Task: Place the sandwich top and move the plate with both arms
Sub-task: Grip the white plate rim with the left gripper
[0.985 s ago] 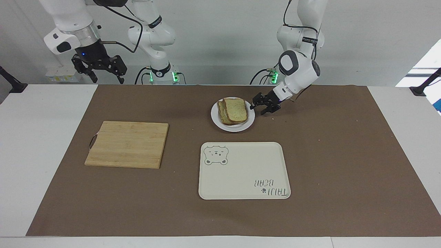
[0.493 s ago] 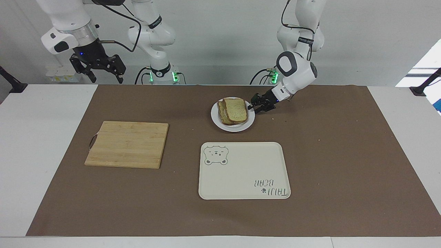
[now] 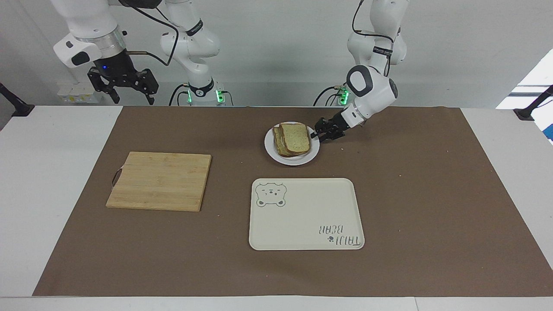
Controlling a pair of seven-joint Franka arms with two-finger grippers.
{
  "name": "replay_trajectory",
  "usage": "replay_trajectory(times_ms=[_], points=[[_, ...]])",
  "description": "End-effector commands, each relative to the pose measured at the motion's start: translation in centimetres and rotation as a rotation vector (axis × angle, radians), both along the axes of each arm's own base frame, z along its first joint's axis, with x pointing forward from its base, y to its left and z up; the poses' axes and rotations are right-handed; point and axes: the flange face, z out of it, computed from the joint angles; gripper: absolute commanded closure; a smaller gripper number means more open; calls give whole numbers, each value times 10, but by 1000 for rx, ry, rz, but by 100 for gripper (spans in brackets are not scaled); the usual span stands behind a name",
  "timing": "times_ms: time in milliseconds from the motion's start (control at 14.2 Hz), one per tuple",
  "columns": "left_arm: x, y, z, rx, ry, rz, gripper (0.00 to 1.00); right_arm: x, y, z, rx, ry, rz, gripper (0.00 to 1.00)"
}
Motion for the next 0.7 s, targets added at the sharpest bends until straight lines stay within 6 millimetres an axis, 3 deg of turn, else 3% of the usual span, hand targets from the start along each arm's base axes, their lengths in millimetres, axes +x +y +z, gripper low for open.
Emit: replay_trajectory(times_ms=[0, 633], points=[[-7, -4, -5, -15, -10, -2, 56, -1, -2, 2, -20, -3, 31, 0], [-14, -2, -8, -26, 6, 14, 63, -2, -4, 3, 0, -5, 22, 0]])
